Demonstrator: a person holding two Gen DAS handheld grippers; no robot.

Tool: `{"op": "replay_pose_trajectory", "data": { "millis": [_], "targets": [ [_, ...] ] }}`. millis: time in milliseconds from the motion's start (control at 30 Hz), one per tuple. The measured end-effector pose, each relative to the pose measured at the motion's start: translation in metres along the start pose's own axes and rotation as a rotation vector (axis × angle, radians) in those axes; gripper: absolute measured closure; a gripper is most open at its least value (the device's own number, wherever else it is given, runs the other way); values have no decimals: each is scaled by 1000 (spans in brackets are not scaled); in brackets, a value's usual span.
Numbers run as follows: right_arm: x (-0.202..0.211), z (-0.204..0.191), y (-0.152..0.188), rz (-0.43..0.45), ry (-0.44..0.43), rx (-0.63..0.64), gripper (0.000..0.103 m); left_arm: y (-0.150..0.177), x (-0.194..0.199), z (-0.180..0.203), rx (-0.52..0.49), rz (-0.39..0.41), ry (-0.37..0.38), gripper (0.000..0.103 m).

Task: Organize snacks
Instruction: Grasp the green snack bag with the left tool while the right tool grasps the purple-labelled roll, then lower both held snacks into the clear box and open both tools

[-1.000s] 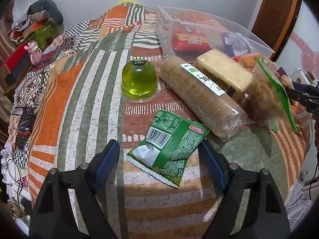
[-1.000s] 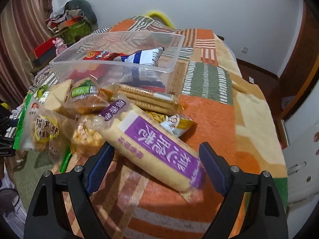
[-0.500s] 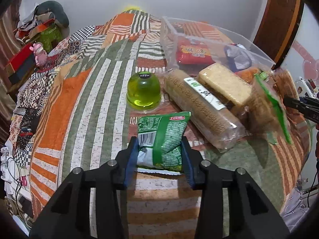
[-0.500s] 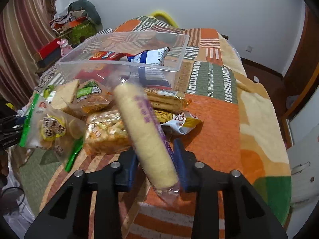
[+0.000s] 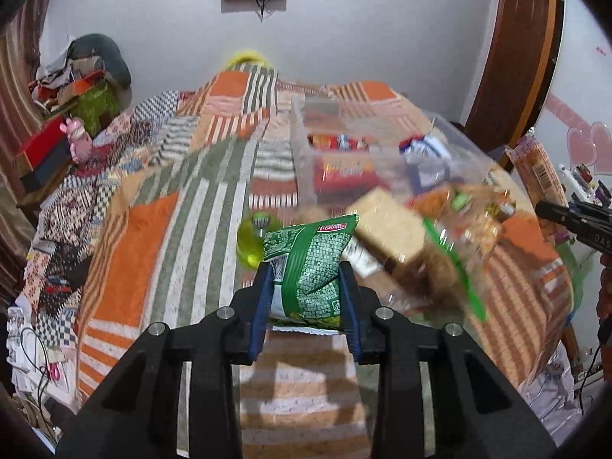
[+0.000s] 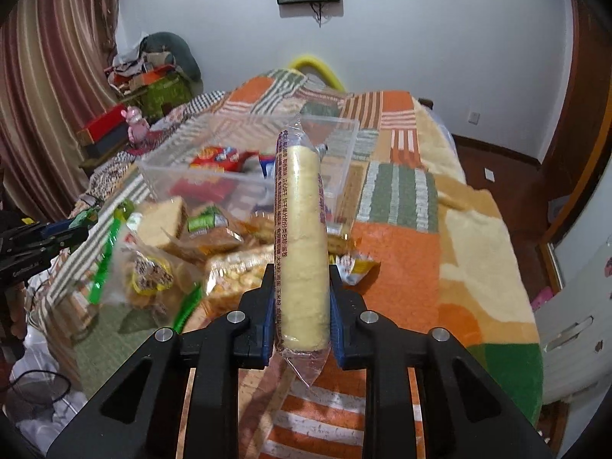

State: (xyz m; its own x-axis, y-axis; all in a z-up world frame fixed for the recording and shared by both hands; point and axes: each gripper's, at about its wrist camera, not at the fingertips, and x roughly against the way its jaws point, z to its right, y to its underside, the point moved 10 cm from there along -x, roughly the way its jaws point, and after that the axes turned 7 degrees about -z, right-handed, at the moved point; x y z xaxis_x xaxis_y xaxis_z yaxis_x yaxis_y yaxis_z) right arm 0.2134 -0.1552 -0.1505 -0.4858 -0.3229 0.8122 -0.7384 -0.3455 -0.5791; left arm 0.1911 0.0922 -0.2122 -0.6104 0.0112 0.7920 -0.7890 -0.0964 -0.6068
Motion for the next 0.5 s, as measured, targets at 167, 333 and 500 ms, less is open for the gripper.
{"op": "replay_pose_trajectory", "data": {
  "millis": [167,333,500],
  "targets": [
    [5,-1,-20,40,4,-3,82,-31,9,9,-21,55,5,70],
    [4,-4,-38,73,4,-5,82,-58,9,21,-47,92,13,70],
    [-4,-9,-56,85,-6,-5,82,-85,3,34,-55,124,34,70]
  ]
}}
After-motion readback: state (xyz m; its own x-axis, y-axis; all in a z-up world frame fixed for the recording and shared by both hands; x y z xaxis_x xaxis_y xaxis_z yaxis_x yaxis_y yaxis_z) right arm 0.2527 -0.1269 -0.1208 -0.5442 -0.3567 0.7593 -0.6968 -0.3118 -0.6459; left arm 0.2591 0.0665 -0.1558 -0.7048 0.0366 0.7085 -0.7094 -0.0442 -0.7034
